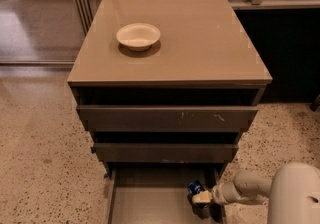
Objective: Place pepsi can into bottom drawer
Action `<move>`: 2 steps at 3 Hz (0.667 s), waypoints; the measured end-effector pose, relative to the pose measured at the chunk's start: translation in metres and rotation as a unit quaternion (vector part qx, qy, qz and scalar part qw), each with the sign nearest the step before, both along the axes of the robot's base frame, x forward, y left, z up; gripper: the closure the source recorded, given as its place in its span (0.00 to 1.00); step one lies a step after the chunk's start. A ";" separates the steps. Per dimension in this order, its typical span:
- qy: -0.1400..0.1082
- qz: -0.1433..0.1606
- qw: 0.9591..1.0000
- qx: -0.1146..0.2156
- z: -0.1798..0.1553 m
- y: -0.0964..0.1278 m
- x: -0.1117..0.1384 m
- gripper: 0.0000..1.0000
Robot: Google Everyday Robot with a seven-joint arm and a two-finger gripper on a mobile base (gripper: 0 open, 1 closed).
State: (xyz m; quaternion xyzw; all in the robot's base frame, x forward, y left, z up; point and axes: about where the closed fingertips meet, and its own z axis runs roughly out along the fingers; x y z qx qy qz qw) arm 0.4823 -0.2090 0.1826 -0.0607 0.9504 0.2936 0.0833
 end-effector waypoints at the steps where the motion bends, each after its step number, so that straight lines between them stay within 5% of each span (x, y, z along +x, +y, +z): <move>1: 0.014 -0.001 1.000 -0.017 -0.015 0.003 0.002 1.00; 2: 0.014 0.000 1.000 -0.018 -0.015 0.004 0.002 0.81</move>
Offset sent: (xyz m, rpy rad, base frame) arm 0.0016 0.0030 -0.0134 -0.0314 0.0247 -0.0012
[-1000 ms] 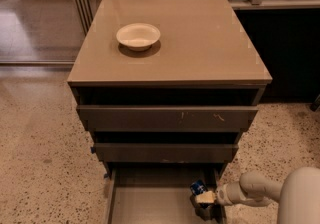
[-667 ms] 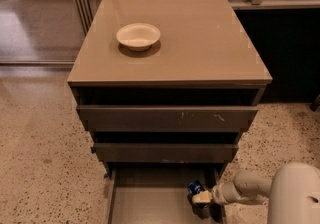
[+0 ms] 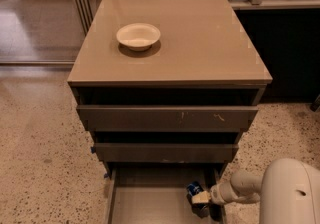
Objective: Place pepsi can into bottom drawer
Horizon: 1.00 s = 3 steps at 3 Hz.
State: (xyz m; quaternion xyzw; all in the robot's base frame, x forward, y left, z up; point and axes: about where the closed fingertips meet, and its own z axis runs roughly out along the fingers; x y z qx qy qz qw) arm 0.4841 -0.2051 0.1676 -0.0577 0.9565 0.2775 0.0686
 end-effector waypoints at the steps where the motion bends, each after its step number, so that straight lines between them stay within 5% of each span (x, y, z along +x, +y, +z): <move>1: 0.000 0.000 1.000 0.000 0.000 0.000 0.000 0.58; 3: 0.000 0.000 1.000 0.000 0.000 0.000 0.000 0.11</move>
Offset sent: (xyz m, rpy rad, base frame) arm 0.0000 0.0000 0.0000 0.0000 0.0000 0.0000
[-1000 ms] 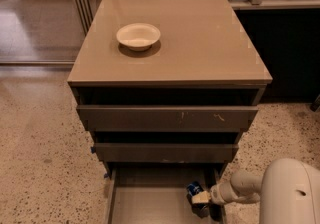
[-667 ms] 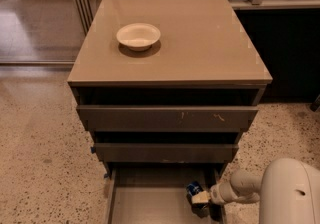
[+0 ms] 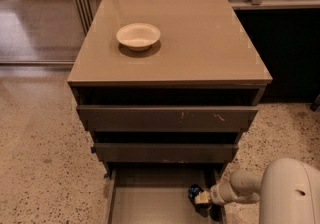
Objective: Place pepsi can into bottom drawer
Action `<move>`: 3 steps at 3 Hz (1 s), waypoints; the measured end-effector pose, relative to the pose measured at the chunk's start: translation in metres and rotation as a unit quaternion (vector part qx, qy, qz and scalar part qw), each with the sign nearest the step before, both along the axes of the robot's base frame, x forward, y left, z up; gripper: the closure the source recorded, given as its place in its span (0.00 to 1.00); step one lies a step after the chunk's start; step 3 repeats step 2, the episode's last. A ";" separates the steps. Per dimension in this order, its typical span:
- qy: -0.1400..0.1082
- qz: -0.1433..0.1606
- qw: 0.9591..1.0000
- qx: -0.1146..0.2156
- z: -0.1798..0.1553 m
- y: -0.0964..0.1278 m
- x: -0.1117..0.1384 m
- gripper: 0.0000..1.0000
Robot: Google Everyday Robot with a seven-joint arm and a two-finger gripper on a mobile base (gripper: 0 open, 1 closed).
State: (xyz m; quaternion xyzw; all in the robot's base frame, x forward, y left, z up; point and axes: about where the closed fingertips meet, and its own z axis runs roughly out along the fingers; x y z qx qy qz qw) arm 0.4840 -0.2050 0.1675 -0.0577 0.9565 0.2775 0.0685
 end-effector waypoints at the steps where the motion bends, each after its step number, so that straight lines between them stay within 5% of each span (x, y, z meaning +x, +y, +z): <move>1: 0.000 0.000 1.000 0.000 0.000 0.000 0.000 0.00; 3: 0.000 0.000 1.000 0.000 0.000 0.000 0.000 0.00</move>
Offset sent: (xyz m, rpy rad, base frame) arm 0.0000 0.0000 0.0000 0.0000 0.0000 0.0000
